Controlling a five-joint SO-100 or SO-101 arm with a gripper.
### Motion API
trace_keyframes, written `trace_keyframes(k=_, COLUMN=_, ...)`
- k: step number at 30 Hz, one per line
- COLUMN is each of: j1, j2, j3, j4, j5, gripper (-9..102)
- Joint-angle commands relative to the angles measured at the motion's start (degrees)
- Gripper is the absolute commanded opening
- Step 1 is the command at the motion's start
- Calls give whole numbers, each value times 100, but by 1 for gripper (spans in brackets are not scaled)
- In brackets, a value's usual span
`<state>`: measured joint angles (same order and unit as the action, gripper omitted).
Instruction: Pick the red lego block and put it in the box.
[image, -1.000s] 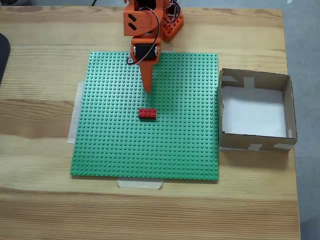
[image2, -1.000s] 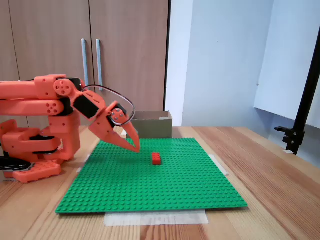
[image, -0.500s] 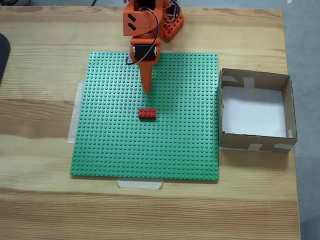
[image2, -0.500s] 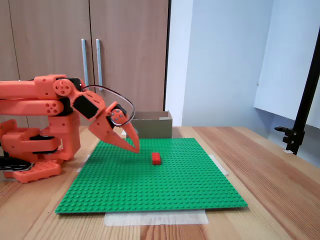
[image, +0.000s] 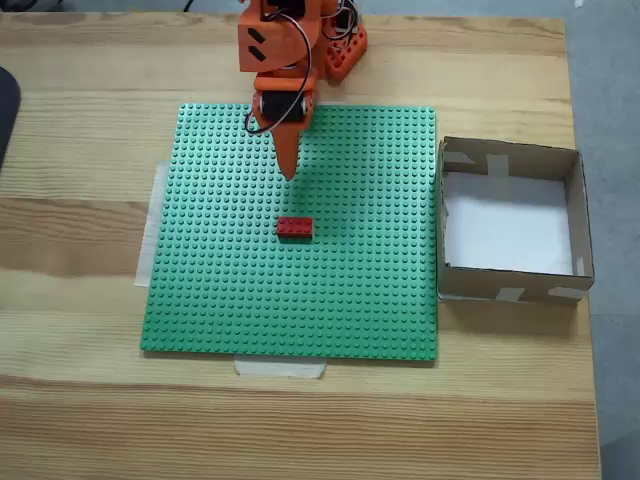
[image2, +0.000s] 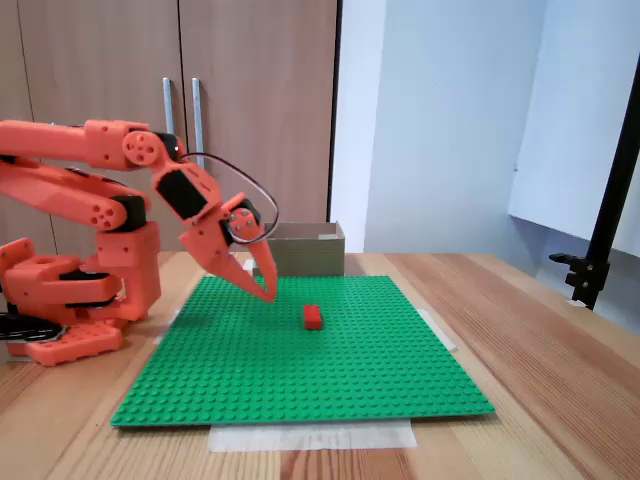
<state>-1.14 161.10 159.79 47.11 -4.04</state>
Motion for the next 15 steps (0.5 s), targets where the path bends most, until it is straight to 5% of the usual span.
trace_keyframes(k=1, j1=18, j2=-791, j3=-958, j4=141, j5=26, gripper=-1)
trace_keyframes(k=15, j1=70, j2=-3568, j3=-4043, j4=1494, j5=264, gripper=-1)
